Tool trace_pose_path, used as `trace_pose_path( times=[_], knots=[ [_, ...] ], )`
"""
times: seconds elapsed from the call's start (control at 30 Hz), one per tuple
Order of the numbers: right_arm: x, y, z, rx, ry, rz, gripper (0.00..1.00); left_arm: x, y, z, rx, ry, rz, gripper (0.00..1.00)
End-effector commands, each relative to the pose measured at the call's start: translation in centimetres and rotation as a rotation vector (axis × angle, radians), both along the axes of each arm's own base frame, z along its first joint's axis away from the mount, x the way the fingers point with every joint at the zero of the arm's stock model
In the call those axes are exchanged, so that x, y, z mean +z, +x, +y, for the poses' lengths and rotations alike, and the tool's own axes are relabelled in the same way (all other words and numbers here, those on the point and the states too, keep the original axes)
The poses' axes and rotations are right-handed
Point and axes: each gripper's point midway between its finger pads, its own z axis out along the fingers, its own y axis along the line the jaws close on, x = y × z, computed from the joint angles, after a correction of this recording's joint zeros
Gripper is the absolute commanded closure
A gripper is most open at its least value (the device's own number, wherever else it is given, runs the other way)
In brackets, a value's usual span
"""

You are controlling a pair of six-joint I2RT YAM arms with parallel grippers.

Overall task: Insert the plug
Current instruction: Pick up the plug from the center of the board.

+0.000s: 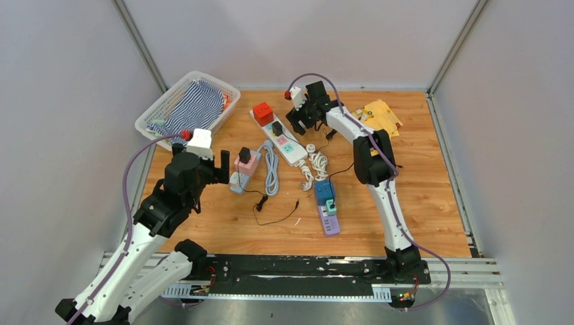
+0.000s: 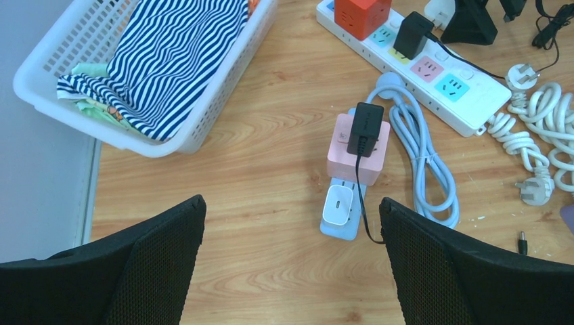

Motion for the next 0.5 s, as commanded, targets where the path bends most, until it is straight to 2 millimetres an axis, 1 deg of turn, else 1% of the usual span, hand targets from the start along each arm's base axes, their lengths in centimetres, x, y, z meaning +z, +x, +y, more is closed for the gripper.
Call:
trace_pose_path(
  times=[0.0, 0.1, 0.23, 0.33, 0.47],
  knots=[
    [-1.9, -0.2, -0.2, -0.015, -0.032, 0.027, 0.26, -0.4, 0.1, 0.2, 0.013, 0.005, 0.006, 0.0],
    [-1.7, -0.3, -0.3, -0.017, -0.032, 0.029, 0.4, -0.5, 0.2, 0.2, 0.013, 0.008, 0.009, 0.0],
    [-0.9, -0.4, -0.7, -0.02, -0.042, 0.014, 0.5, -0.6, 0.2, 0.2, 0.015, 0.008, 0.011, 0.0],
    [0.8, -0.5, -0.9, -0.024, -0.036, -0.01, 0.56, -0.6, 0.3, 0.1, 0.014, 0.004, 0.013, 0.0],
    [4.0, -0.9, -1.3, -0.036, -0.023, -0.054, 0.6, -0.8, 0.3, 0.0, 0.017, -0.009, 0.023, 0.01]
  ],
)
